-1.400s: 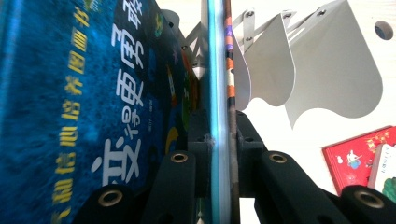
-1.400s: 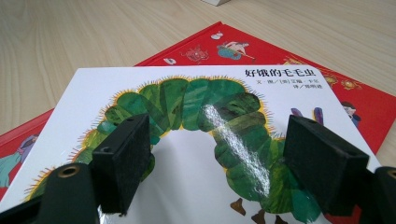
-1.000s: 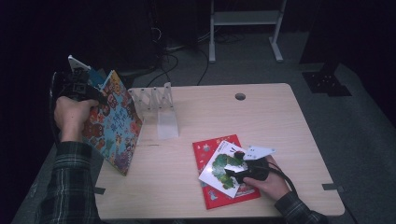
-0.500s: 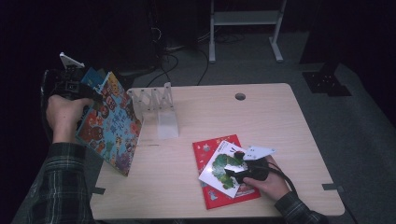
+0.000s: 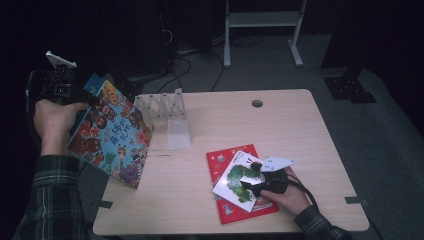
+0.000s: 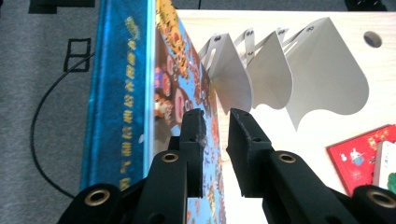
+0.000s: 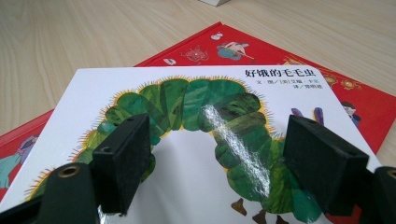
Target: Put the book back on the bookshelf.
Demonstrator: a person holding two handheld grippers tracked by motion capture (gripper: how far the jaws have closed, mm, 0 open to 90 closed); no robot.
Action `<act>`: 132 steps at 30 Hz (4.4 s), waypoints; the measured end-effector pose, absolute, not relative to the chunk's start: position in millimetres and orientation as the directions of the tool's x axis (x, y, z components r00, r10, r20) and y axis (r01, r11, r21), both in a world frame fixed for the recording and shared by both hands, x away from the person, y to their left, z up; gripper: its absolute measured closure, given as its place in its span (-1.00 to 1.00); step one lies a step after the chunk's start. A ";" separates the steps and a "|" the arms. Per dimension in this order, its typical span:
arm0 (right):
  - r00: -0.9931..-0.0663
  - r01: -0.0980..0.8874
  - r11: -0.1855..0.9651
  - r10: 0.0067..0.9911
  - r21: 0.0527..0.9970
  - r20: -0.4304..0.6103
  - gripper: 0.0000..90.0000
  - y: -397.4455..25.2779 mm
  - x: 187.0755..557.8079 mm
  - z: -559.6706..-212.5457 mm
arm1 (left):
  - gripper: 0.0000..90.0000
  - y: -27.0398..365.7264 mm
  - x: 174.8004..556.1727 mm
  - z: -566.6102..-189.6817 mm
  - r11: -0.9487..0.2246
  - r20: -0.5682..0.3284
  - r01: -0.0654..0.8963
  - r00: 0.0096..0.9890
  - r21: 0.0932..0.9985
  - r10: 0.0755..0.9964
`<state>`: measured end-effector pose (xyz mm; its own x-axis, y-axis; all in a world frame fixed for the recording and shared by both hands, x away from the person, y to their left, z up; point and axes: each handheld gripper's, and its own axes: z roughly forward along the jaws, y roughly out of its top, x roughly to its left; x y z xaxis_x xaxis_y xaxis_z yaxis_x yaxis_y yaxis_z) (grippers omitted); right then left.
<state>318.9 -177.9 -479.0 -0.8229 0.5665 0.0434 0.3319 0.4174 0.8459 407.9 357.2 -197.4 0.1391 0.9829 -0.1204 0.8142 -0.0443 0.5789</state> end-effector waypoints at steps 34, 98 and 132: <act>-0.825 0.327 0.417 0.563 0.848 0.041 -0.51 -178.3 319.0 -479.4 | 0.09 260.1 398.0 -254.8 -0.267 -0.120 0.756 0.414 0.598 0.902; -0.825 0.364 0.444 0.563 0.819 0.061 0.09 -190.0 313.7 -467.2 | -0.95 123.6 358.2 -426.8 -0.473 -0.229 0.654 0.698 0.591 0.679; -0.803 0.427 0.438 0.586 0.791 0.108 -0.28 -229.2 320.0 -475.7 | -1.00 148.1 342.9 -433.3 -0.458 -0.252 0.672 0.684 0.581 0.684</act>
